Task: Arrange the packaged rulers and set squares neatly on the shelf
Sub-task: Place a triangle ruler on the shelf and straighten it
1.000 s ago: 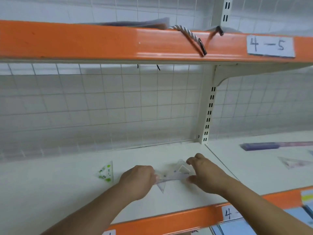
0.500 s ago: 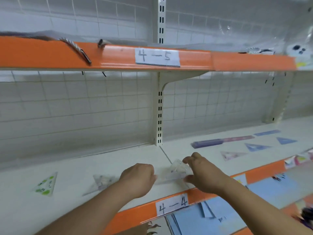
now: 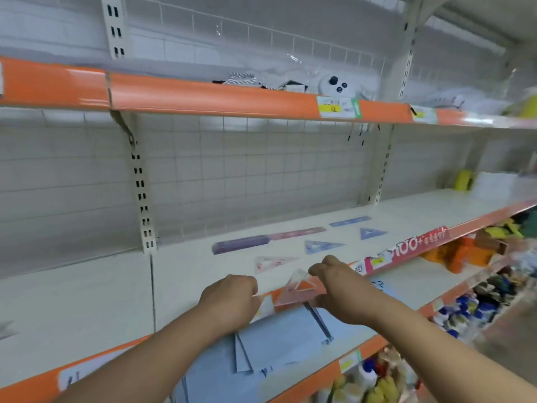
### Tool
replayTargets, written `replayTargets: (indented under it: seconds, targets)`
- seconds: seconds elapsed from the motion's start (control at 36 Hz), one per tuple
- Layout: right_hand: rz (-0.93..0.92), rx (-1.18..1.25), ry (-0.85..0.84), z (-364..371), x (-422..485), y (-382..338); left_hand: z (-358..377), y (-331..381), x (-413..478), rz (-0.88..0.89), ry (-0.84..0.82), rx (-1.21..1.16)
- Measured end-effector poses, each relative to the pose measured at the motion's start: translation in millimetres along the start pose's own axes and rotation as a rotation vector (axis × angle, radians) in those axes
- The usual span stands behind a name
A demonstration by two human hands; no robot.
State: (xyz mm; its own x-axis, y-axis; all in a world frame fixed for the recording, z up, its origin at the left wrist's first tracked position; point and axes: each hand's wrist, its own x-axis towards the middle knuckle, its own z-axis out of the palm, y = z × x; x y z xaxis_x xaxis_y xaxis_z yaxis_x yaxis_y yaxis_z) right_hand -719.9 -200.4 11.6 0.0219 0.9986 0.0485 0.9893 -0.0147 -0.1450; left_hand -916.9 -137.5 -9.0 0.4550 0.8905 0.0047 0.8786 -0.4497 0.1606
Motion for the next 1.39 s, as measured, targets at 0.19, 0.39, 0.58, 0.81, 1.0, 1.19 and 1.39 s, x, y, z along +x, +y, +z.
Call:
replayTargets:
  seconds: [0.19,0.39,0.58,0.81,1.0,1.19,1.39]
  targets:
    - [0.064,0.009,-0.010,-5,-4,67,11,60,40,0.081,-0.048,0.009]
    - [0.093,0.016,0.012,-8,21,115,20,91,97,0.144,-0.046,0.042]
    - [0.141,-0.013,0.021,-16,62,152,22,108,162,0.203,-0.037,0.034]
    - [0.198,-0.049,0.020,-23,101,190,18,129,223,0.257,-0.046,0.004]
    - [0.220,-0.017,0.016,-23,114,224,27,143,254,0.287,-0.065,0.018]
    - [0.202,0.011,0.009,-21,129,258,33,155,274,0.255,-0.082,0.056]
    - [0.096,0.018,0.000,-20,163,290,39,170,293,0.154,-0.071,0.050]
